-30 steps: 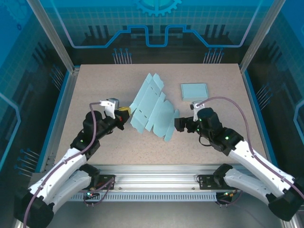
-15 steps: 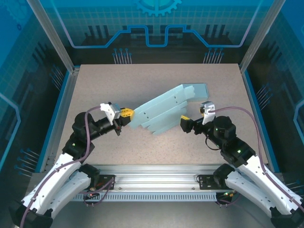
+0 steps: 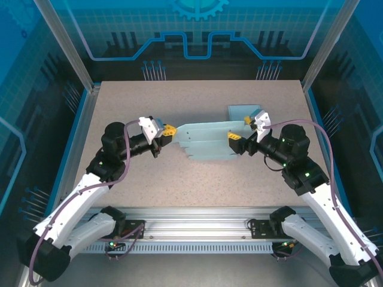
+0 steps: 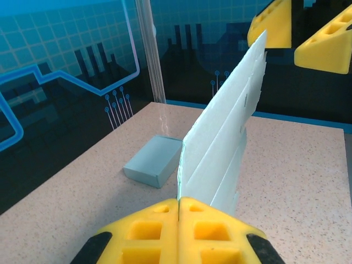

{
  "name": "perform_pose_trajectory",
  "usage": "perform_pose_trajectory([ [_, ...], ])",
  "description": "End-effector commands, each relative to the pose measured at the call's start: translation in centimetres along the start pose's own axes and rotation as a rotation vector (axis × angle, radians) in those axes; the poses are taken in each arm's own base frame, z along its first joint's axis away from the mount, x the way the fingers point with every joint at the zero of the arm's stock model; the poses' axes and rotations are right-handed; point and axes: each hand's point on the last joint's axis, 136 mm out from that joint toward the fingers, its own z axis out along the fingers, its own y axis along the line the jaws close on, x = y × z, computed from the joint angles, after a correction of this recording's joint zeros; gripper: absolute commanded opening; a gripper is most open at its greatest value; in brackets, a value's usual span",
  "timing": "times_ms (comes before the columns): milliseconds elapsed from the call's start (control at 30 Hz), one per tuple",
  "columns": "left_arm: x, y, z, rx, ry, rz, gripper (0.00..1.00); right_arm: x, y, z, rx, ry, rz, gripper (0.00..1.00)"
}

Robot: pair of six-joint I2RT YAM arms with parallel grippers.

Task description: Fold the paper box

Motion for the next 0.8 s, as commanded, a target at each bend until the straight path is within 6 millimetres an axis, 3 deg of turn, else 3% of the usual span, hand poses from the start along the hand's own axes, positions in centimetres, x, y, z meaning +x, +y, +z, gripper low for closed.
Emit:
perform_pose_trajectory([
  [0,-2.3,-0.1,-0.1,0.028,-0.047,0.074,0.0,-0.8,0.1,-0.3,-0.031,-0.002,-0.073,0.79],
  [333,-2.3,0.0,0.0,0.039,-0.041,0.072,0.0,0.5,-0.9,1.0,-0.078,0.042,-0.022,0.59],
  [500,-2.1,0.2,0.0,0.032,-0.032,0.056,0.0,0.4,0.4,1.4,-0.165,0.034,-0.01,0.34],
  [633,-1.9,0.4,0.1,0.021,-0.02,0.043,0.0,0.8,0.6,1.6,-0.184,0.041,0.003,0.02],
  [700,-1.7,0.5,0.1,0.016,-0.006,0.032,0.0,1.0,0.8,1.7,-0.198,0.044,0.004,0.0],
  [733,-1.7,0.6,0.1,0.013,0.0,0.029,0.03,1.1,0.9,1.7,-0.205,0.046,0.005,0.0],
  [767,-1.8,0.7,0.1,0.01,0.007,0.026,0.16,1.2,1.0,1.8,-0.212,0.047,0.004,0.0],
])
